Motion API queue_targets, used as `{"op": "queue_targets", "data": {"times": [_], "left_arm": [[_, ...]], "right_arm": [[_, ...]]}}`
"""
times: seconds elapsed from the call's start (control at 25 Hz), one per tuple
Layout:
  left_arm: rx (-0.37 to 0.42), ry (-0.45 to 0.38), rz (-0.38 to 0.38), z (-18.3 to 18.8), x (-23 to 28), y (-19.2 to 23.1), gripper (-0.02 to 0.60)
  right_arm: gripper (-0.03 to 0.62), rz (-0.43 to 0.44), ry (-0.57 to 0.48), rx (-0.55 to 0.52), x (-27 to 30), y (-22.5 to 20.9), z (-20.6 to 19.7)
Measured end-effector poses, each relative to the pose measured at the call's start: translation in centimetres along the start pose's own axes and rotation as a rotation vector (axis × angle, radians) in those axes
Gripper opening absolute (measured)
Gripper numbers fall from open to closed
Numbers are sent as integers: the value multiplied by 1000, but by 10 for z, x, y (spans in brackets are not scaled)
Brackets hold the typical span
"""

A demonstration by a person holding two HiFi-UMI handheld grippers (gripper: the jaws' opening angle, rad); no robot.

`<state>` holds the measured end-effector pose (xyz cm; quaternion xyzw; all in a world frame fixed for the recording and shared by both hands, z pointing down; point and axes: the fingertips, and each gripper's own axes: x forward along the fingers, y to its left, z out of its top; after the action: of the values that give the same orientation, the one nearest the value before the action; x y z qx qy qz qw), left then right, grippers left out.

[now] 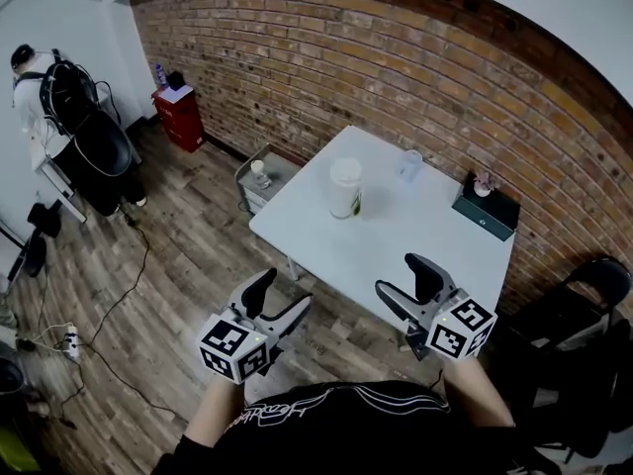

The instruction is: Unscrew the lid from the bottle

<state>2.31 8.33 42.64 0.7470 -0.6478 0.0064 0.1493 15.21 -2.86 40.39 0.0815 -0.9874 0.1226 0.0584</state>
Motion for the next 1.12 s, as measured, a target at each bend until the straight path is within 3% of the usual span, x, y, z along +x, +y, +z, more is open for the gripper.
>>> {"op": "queue_targets", "data": {"times": [0.24, 0.52, 0.72, 0.88, 1.12], "left_arm": [[10, 30, -69, 7, 40, 38, 348], [15, 127, -201, 13, 107, 97, 348], [78, 189, -302, 21, 157, 132, 348], [166, 218, -360, 7, 195, 156, 351], [244, 225, -502, -17, 243, 158, 365]], "right_arm": [[345, -46, 19, -20, 40, -22, 9], [358, -147, 27, 15, 96, -57, 23], [364, -229, 18, 68, 133, -89, 33], [370, -269, 0, 120, 156, -108, 31], [371, -340, -24, 153, 167, -126, 17]]}}
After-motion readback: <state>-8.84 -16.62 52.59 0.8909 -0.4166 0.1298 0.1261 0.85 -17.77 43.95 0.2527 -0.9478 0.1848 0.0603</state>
